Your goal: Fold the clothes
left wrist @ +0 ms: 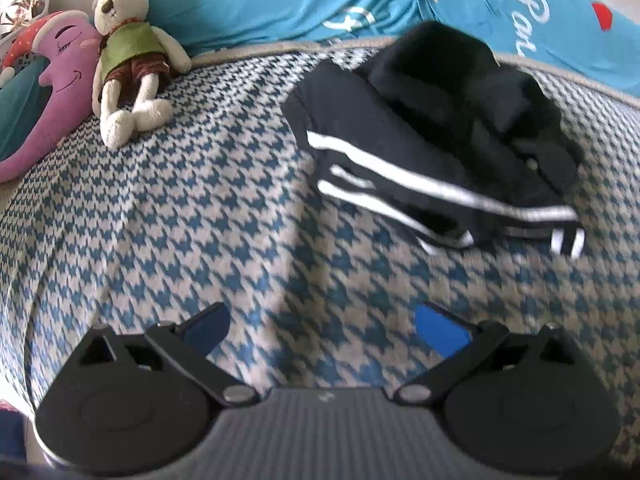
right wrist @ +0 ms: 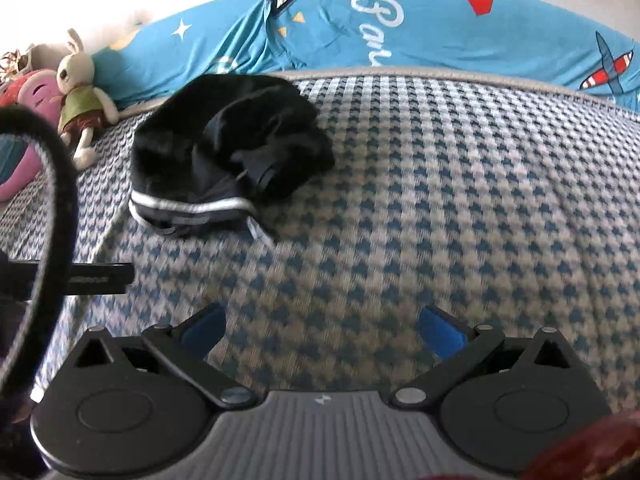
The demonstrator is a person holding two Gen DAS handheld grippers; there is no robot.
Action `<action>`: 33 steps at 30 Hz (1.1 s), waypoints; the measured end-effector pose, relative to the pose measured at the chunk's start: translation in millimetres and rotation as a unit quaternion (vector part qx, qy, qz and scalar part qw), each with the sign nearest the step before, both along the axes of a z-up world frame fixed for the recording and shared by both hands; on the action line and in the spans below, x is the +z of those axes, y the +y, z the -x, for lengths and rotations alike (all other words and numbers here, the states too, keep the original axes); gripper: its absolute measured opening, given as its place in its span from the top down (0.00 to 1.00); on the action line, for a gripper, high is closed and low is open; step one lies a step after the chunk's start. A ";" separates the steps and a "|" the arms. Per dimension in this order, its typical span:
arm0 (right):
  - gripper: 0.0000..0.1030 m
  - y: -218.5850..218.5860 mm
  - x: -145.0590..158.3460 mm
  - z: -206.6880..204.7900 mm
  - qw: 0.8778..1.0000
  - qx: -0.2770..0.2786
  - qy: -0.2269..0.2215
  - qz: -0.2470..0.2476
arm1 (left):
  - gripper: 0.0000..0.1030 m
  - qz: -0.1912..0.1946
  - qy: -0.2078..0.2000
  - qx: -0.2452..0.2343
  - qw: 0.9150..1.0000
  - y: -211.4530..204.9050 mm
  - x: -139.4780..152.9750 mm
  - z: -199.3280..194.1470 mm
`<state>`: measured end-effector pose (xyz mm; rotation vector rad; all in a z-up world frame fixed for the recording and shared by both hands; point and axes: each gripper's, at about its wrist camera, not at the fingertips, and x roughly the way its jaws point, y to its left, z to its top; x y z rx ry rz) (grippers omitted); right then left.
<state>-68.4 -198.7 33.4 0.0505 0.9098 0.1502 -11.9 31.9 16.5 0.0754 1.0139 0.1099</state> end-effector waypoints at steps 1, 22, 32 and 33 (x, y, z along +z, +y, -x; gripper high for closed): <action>0.00 1.2 -1.3 2.1 1.000 0.001 0.002 0.002 | 0.00 -0.006 0.000 -0.002 1.000 -2.6 -1.9 3.4; 0.00 3.2 -3.9 25.1 1.000 -0.009 -0.019 0.006 | 0.00 -0.002 -0.017 0.039 0.999 3.1 -3.3 63.1; 0.00 2.9 -2.1 33.6 1.000 -0.005 -0.018 -0.002 | 0.00 0.001 -0.033 0.046 0.998 2.5 -0.3 78.5; 0.00 2.7 -1.7 34.4 1.000 -0.005 -0.019 -0.003 | 0.00 0.002 -0.034 0.047 0.998 2.6 0.0 80.0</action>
